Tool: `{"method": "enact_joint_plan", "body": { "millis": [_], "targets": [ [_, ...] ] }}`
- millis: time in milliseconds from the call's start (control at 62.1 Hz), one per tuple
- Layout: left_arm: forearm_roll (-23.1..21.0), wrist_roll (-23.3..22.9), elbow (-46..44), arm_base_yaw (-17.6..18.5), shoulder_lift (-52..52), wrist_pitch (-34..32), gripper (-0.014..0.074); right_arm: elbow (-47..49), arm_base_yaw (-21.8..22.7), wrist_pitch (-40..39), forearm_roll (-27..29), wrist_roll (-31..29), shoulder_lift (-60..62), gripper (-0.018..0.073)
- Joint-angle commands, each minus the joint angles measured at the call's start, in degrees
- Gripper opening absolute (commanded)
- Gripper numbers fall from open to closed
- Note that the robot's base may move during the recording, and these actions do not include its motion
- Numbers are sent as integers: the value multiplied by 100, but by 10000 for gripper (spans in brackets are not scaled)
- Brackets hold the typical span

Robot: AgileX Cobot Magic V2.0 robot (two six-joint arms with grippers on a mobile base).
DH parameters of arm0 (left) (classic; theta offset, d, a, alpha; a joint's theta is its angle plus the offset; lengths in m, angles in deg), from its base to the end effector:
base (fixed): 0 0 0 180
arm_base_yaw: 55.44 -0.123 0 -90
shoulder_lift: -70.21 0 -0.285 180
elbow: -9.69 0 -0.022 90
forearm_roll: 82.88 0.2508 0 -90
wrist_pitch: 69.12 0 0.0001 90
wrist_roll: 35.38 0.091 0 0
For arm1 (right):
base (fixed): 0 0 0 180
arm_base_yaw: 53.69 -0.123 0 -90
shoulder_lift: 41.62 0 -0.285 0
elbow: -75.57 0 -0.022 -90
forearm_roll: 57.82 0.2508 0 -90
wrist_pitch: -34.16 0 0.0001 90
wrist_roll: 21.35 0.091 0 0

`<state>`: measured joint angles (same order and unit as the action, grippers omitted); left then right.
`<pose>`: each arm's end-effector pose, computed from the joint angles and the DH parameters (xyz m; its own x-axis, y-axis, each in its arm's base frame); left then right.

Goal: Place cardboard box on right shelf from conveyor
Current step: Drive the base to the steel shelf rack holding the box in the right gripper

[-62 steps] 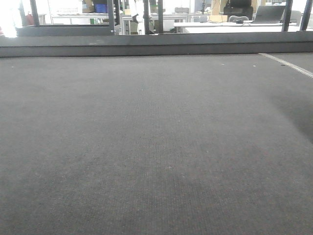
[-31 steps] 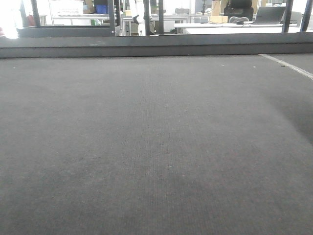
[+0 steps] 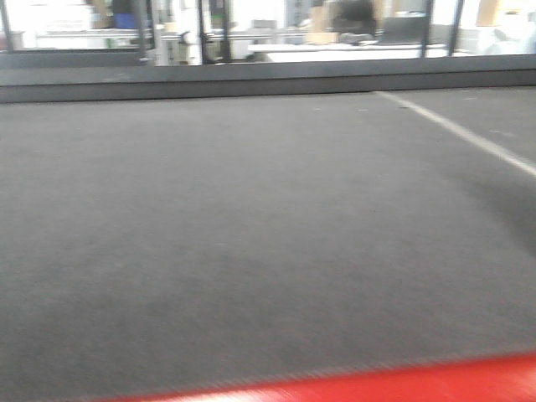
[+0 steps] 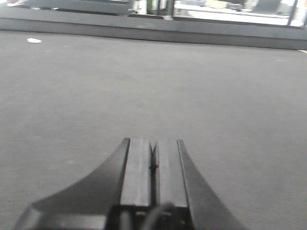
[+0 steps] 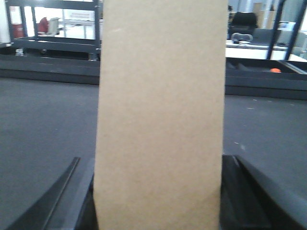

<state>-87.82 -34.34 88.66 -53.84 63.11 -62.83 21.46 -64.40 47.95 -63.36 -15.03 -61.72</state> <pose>0.0568 -0.0025 0.1936 -0.0432 -0.0663 -0.9969 0.0345 0.9971 -0.0678 0.0580 0.0088 0.3135 0.0327 0.0228 -0.9992 -0.1637 0.9864 0.0172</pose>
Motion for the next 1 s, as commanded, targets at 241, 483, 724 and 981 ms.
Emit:
{"method": "enact_joint_plan", "body": {
  "millis": [241,483,724,981],
  "targets": [
    [-26,-16,-16,24,28,-462,-119,173,29,-646,-89,-57,-58,41],
    [-26,-16,-16,24,28,-462,-119,173,29,-646,-89,-57,-58,41],
    [-26,-16,-16,24,28,-462,-119,173,29,-646,-89,-57,-58,41],
    [-26,-16,-16,24,28,-462,-119,173,29,-646,-89,-57,-58,41]
  ]
}}
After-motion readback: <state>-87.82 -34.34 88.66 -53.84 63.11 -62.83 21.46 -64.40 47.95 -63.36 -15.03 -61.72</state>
